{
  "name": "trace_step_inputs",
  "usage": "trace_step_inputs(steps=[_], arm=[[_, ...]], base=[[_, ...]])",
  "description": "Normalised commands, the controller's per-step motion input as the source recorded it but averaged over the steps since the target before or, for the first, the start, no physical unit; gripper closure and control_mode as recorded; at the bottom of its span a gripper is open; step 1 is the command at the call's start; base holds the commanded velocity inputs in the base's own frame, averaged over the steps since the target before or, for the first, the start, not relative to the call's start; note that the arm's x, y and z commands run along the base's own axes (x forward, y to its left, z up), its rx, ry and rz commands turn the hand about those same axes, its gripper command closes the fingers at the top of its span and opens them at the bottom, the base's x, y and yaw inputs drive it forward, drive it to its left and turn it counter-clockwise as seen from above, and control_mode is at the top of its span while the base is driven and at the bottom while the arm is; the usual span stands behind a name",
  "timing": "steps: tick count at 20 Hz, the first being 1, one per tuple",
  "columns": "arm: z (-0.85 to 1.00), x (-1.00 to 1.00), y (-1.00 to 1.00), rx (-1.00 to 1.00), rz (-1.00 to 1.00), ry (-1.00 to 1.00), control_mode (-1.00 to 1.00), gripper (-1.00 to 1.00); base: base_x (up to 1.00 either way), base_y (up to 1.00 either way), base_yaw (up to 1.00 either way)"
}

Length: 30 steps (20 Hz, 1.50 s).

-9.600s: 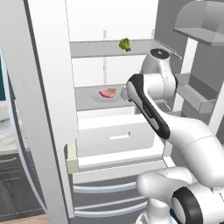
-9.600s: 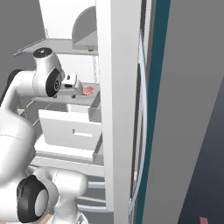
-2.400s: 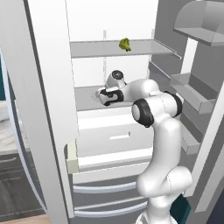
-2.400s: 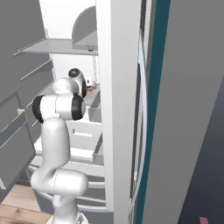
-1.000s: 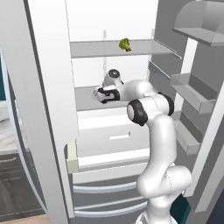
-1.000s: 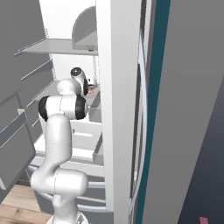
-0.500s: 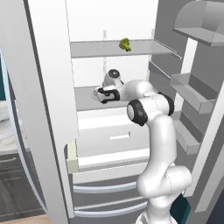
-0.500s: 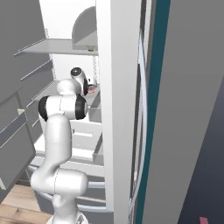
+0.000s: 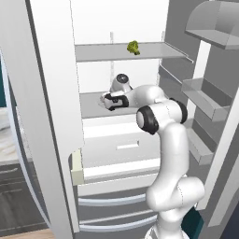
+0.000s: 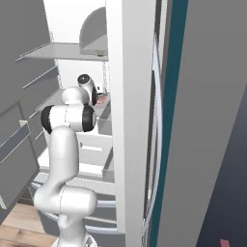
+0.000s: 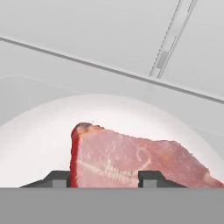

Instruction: Transport the steak from the fridge to the microwave and turn on the microwave.

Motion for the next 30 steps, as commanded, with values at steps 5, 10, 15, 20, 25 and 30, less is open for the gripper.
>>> trace_step_inputs(steps=[5,10,15,20,25,30], arm=[[-0.09,-0.21,-0.08,0.05,0.0,-0.08,-1.0,1.0],[0.05,-0.27,0.0,0.04,0.02,-0.18,-1.0,1.0],[0.08,-0.27,0.0,0.02,0.07,-0.18,-1.0,1.0],[0.14,-0.14,0.0,0.0,0.04,-0.08,-1.0,1.0],[0.33,-0.12,0.01,0.0,0.01,0.0,-1.0,1.0],[0.35,-0.18,0.0,0.0,0.0,0.01,-1.0,1.0]], base=[[0.0,0.0,0.0],[0.0,0.0,0.0],[0.0,0.0,0.0],[0.0,0.0,0.0],[0.0,0.0,0.0],[0.0,0.0,0.0]])
